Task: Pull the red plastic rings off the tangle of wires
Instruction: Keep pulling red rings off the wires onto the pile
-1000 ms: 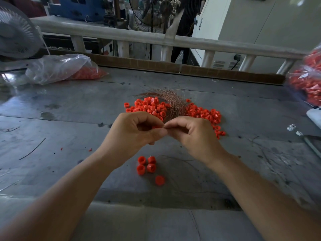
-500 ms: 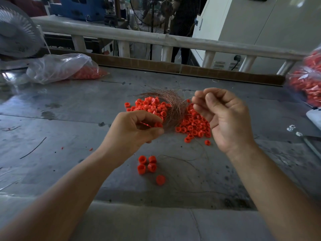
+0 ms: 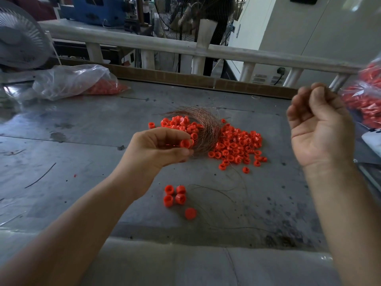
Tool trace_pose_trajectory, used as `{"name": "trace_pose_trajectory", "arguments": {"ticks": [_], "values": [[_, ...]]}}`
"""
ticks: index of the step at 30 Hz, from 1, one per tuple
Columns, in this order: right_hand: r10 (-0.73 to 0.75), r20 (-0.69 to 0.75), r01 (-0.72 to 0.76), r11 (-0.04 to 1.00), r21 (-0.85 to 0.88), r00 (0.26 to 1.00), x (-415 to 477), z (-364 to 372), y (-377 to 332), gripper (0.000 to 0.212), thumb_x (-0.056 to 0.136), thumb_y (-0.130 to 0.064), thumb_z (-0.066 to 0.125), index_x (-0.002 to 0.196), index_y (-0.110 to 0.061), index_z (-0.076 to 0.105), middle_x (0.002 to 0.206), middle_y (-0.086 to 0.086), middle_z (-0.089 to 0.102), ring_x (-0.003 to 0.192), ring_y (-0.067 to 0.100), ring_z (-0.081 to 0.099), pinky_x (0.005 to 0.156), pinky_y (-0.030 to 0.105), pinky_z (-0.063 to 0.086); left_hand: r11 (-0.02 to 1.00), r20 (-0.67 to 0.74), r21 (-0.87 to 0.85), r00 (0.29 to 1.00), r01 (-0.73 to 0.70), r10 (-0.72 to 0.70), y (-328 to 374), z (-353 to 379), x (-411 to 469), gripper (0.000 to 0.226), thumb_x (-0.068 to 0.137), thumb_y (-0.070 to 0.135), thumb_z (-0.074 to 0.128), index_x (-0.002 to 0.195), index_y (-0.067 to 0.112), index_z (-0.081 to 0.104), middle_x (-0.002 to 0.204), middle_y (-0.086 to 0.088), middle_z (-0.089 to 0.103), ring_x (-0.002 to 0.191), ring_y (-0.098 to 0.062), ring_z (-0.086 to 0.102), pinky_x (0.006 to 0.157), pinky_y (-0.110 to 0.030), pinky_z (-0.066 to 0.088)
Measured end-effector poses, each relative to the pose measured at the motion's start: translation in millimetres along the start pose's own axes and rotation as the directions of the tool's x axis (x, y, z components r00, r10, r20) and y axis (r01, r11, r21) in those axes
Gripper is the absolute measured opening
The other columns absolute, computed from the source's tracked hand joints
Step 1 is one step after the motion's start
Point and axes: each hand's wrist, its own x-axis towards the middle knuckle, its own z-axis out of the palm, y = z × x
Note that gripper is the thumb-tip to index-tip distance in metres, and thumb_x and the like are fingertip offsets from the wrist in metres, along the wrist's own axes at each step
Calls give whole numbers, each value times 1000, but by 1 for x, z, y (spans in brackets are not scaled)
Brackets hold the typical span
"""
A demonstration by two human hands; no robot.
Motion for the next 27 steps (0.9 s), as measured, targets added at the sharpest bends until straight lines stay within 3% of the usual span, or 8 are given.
{"name": "trace_pose_trajectory", "arguments": {"ticks": [3,6,9,12,17,22,27], "values": [[-71,29,75,986,-152,997,3,-4,-3,11,87,-11,51,83,-19,57,61,-11,61,62,3,56,63,18,45,998,33,-61,999,19,-17,0,1,0,26,52,3,67,77,7,69,75,-6,71,69,-13,69,62,-18,54],[-117,210,184,923,-338,971,-2,-2,-1,12,86,-12,53,86,-21,61,61,-12,59,62,4,53,58,18,46,997,55,-77,998,30,-26,-1,1,-1,27,53,0,65,79,6,69,78,-7,72,71,-15,70,62,-19,54],[-76,429,307,809,-502,900,-15,6,6,16,79,-16,61,80,-29,70,65,-14,64,56,1,50,52,15,42,996,70,-86,997,37,-31,-1,1,-2,25,53,0,65,75,11,72,80,-9,73,73,-16,70,62,-19,54],[-4,601,464,639,-613,799,-31,15,19,11,75,-23,65,84,-31,64,70,-17,63,58,-5,54,56,8,40,995,84,-94,996,39,-31,-1,1,-3,25,52,1,67,73,13,73,79,-8,73,70,-16,70,60,-20,54],[53,688,568,522,-637,724,-48,23,33,12,76,-18,65,77,-29,60,73,-19,57,68,-5,55,61,7,41,999,66,-39,998,-7,10,0,2,-3,31,40,18,75,71,17,75,76,-4,70,69,-14,66,63,-20,54],[108,723,621,434,-652,683,-53,25,36,10,79,-14,59,83,-11,67,73,-18,50,71,-2,51,62,11,42,997,102,-76,995,-15,22,-2,2,-3,21,53,5,67,72,13,73,77,-9,72,75,-16,69,66,-19,54],[109,690,577,464,-672,716,-54,26,35,5,78,-9,67,80,-14,66,73,-14,54,71,2,53,63,11,43,999,95,-28,995,-41,44,-3,3,-3,22,51,5,69,72,13,71,76,-9,71,72,-19,67,62,-20,53]]}}
